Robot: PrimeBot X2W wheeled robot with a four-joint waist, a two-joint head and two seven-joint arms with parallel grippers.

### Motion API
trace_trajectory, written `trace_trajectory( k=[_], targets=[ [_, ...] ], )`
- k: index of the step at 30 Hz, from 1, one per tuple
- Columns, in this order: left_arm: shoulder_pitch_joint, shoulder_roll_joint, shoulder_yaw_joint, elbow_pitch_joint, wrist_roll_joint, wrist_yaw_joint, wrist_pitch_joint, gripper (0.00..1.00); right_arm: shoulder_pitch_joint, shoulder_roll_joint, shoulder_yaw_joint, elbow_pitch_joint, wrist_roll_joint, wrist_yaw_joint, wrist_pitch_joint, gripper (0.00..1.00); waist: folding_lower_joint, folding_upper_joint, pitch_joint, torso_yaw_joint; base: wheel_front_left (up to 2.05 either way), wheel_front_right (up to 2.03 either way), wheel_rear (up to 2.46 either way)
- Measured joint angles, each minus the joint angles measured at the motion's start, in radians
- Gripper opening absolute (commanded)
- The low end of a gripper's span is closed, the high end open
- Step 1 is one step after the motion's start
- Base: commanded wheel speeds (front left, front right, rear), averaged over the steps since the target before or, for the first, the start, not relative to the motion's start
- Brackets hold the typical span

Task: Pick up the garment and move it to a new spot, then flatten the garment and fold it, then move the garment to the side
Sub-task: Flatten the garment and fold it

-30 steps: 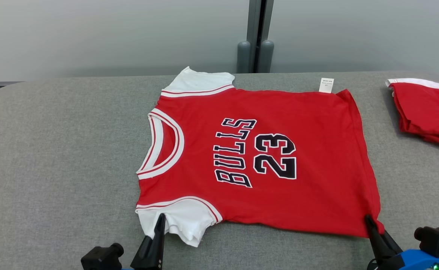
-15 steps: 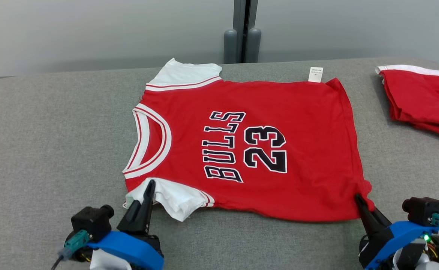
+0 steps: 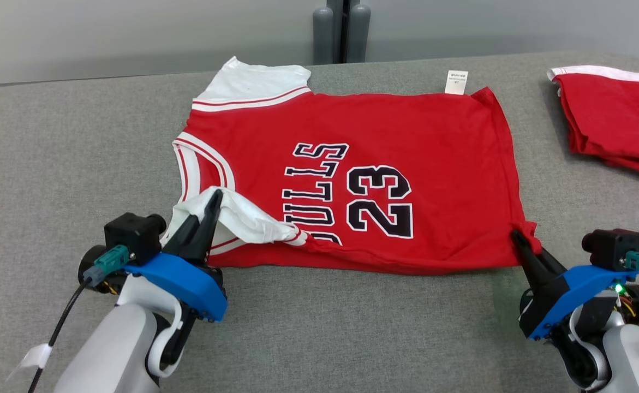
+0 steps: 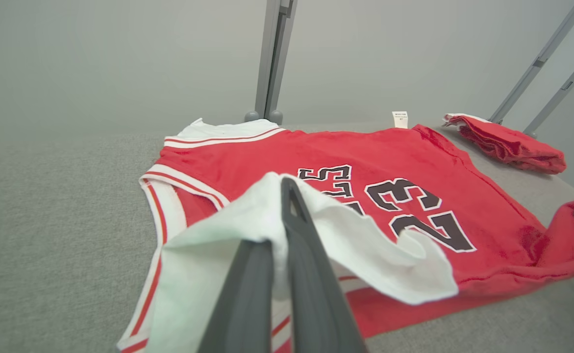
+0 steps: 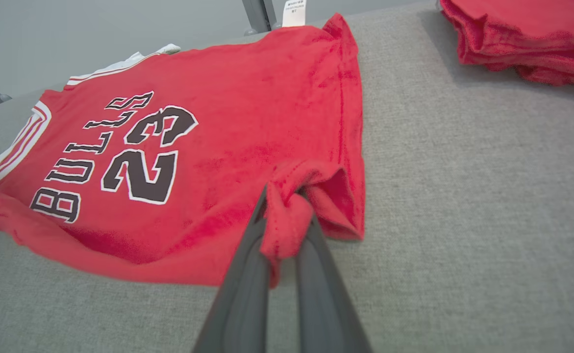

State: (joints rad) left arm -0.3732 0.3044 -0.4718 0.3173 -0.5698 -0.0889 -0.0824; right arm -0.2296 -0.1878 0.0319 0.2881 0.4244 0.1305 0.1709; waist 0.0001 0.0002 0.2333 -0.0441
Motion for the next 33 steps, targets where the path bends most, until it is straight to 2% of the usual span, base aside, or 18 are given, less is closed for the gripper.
trace_trajectory(
  k=[9, 11, 12, 14, 24, 33],
  targets=[
    [-0.174, -0.01, -0.036, 0.164, 0.015, -0.026, -0.017, 0.0, -0.117, 0.003, 0.004, 0.049, -0.008, 0.0, -0.01, 0.0, 0.0, 0.0, 0.055, -0.016, 0.0, 0.0, 0.0],
    [-0.19, -0.013, -0.04, 0.183, 0.015, -0.027, -0.022, 0.0, -0.129, 0.004, 0.003, 0.054, -0.009, 0.0, -0.019, 1.0, 0.0001, 0.0, 0.06, -0.016, 0.0, 0.0, 0.0],
    [-0.206, -0.016, -0.047, 0.203, 0.015, -0.029, -0.027, 0.19, -0.142, 0.005, 0.004, 0.063, -0.011, 0.0, -0.023, 1.0, 0.0001, 0.0001, 0.064, -0.015, 0.0, 0.0, 0.0],
    [-0.245, -0.024, -0.062, 0.261, 0.018, -0.034, -0.055, 1.0, -0.163, 0.006, 0.008, 0.083, -0.017, 0.0, -0.045, 1.0, 0.0001, 0.0001, 0.07, -0.011, 0.0, 0.0, 0.0],
    [-0.276, -0.042, -0.062, 0.364, 0.006, -0.035, -0.149, 1.0, -0.154, -0.031, 0.007, 0.108, -0.021, 0.0, -0.102, 1.0, -0.0002, 0.0, 0.032, 0.006, 0.0, 0.0, 0.0],
    [-0.152, -0.013, -0.057, 0.396, -0.001, -0.029, -0.17, 1.0, -0.101, -0.064, 0.0, 0.136, -0.041, 0.0, -0.101, 1.0, -0.0002, -0.0002, 0.004, 0.016, 0.0, 0.0, 0.0]
  ],
)
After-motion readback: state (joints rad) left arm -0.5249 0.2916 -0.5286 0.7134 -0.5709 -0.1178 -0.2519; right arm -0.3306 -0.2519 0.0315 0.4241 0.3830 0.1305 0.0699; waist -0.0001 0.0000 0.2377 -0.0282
